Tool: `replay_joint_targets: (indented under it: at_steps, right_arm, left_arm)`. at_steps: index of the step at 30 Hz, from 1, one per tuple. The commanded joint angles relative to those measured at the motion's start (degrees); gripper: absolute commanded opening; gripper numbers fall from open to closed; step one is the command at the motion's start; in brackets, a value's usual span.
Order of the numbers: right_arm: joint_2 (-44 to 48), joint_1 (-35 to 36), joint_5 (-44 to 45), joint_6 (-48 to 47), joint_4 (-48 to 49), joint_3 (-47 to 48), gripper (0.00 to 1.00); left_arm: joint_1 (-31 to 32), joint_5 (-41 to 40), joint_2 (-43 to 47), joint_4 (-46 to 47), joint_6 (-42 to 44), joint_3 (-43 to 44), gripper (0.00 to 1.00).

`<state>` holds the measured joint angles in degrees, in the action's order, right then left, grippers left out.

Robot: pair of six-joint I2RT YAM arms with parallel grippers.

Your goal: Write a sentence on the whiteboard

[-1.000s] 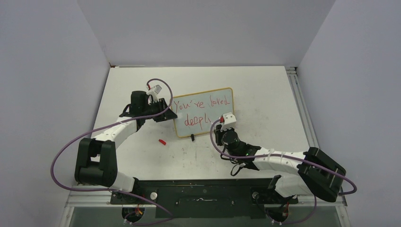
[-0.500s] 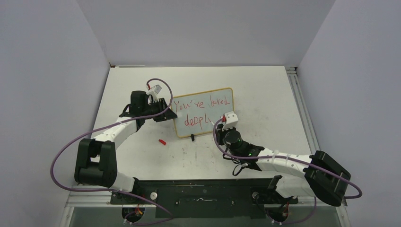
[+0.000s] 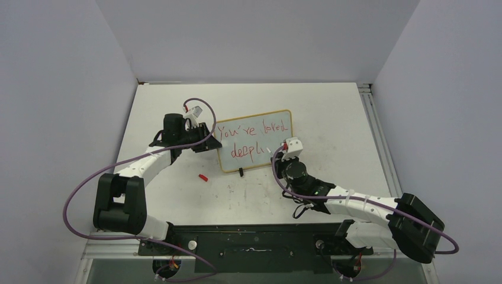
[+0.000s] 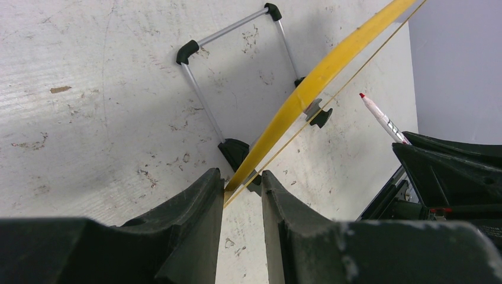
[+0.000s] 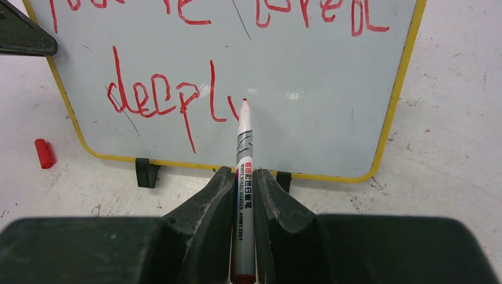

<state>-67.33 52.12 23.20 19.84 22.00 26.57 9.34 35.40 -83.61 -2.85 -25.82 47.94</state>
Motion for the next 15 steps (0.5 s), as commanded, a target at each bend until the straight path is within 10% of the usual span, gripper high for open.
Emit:
replay_joint_targets:
  at_steps: [1, 15]
  right_arm:
    - [-0.6, -0.8, 1.0, -1.0, 3.3, 1.2, 0.05]
    - [-4.7, -1.5, 0.6, -2.7, 7.7, 2.0, 0.05]
  left_arm:
    - [0.1, 1.4, 1.9, 1.2, 0.2, 2.2, 0.28]
    - [0.1, 1.4, 1.9, 1.2, 0.2, 2.2, 0.28]
